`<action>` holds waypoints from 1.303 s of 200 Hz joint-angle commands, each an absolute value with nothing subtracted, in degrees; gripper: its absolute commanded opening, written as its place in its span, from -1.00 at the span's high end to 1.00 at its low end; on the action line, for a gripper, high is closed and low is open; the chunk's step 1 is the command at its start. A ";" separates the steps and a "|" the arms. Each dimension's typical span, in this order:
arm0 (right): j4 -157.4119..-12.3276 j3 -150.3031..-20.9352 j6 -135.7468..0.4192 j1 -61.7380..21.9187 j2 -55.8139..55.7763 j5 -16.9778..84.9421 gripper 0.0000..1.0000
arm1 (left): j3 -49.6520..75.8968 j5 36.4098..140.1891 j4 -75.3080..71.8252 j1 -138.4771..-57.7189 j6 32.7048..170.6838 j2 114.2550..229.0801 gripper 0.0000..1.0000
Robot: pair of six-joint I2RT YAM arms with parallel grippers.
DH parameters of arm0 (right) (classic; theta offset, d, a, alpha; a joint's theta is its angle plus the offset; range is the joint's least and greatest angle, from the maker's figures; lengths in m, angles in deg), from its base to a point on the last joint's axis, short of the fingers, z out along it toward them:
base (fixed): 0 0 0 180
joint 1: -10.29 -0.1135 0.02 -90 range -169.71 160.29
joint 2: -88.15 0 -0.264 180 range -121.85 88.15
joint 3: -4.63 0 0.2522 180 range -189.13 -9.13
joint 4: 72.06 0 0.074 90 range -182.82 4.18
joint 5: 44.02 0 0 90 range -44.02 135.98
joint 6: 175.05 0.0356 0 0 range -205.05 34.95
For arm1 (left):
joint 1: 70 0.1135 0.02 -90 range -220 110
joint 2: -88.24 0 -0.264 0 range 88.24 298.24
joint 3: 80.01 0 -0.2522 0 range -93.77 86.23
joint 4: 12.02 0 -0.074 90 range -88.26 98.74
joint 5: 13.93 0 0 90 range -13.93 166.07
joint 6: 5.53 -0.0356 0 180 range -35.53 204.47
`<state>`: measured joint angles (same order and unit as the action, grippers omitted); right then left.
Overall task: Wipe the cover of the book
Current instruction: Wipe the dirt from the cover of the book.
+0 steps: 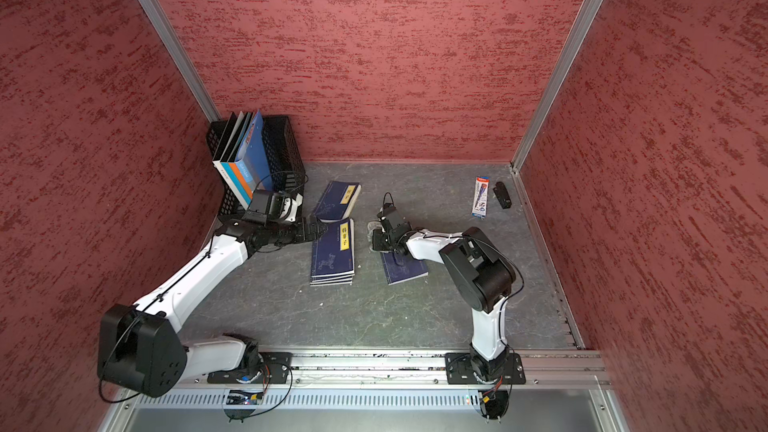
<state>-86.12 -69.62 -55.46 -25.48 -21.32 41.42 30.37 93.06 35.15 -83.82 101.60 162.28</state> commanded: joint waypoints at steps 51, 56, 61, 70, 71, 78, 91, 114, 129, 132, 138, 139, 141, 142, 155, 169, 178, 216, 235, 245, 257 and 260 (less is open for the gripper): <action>-95.36 -48.75 -51.27 -29.38 -7.78 39.96 0.70 | 26.93 93.34 33.78 -83.45 101.12 164.69 -0.99; -95.64 -47.62 -50.53 -29.95 -6.84 40.05 0.70 | 26.60 93.22 33.73 -83.45 101.08 165.02 -0.99; -95.83 -46.52 -49.77 -30.43 -5.87 40.17 0.70 | 26.33 93.29 33.74 -83.45 101.09 165.33 -0.99; -95.96 -44.46 -48.22 -30.90 -4.10 40.48 0.70 | 26.10 93.34 33.70 -83.45 101.03 165.80 -0.99; -95.99 -44.24 -48.09 -30.91 -3.90 40.51 0.70 | 26.06 93.36 33.67 -83.45 101.06 165.87 -0.99; -95.93 -42.68 -47.22 -30.97 -2.44 40.70 0.70 | 25.85 93.41 33.60 -83.46 101.08 166.17 -0.99; -96.35 -40.54 -45.84 -31.01 0.09 41.23 0.70 | 25.81 93.52 33.48 -83.45 101.11 166.41 -0.99; -97.32 -38.93 -45.05 -31.01 3.19 41.39 0.70 | 25.89 93.33 33.64 -83.45 101.09 166.54 -0.99; -97.69 -39.31 -45.31 -30.97 3.28 42.00 0.70 | 25.70 93.31 33.72 -83.38 101.07 166.55 -0.99; -97.70 -39.47 -45.39 -30.99 3.02 42.12 0.69 | 25.61 93.34 33.73 -83.41 101.08 166.55 -0.99; -97.52 -39.83 -45.51 -31.01 2.55 42.36 0.69 | 25.51 93.33 33.94 -83.45 101.00 166.55 -0.99; -97.52 -39.90 -45.63 -31.01 2.50 42.37 0.69 | 25.50 93.31 33.92 -83.40 100.96 166.55 -0.99; -97.42 -40.03 -45.71 -31.02 2.22 42.51 0.69 | 25.47 93.30 33.96 -83.37 100.99 166.55 -0.99; -97.42 -40.09 -45.73 -31.02 2.03 42.57 0.69 | 25.48 93.34 34.02 -83.41 100.99 166.55 -0.99; -96.82 -41.52 -46.29 -31.02 0.08 43.36 0.69 | 25.34 93.23 34.34 -83.49 100.99 166.31 -0.99; -96.64 -43.84 -47.06 -30.93 -2.49 44.32 0.70 | 25.35 93.21 34.53 -83.45 101.15 165.87 -0.99; -96.85 -45.64 -47.55 -30.92 -4.19 44.65 0.70 | 25.36 93.08 34.78 -83.45 101.05 165.61 -0.99; -98.01 -52.82 -50.11 -30.60 -9.67 45.66 0.69 | 25.65 92.77 35.64 -83.35 100.83 164.38 -1.00; -97.34 -55.95 -51.65 -29.32 -13.25 45.69 0.69 | 25.82 92.90 35.70 -83.36 100.92 164.09 -1.00; -96.27 -57.44 -52.33 -28.05 -15.18 45.07 0.70 | 25.89 92.95 35.70 -83.35 100.91 163.93 -1.00; -95.22 -59.49 -52.96 -26.47 -17.50 44.27 0.70 | 25.89 92.93 35.79 -83.36 100.87 163.75 -1.00; -94.93 -60.03 -53.17 -26.11 -17.97 44.12 0.70 | 25.90 92.88 35.86 -83.36 100.93 163.66 -1.00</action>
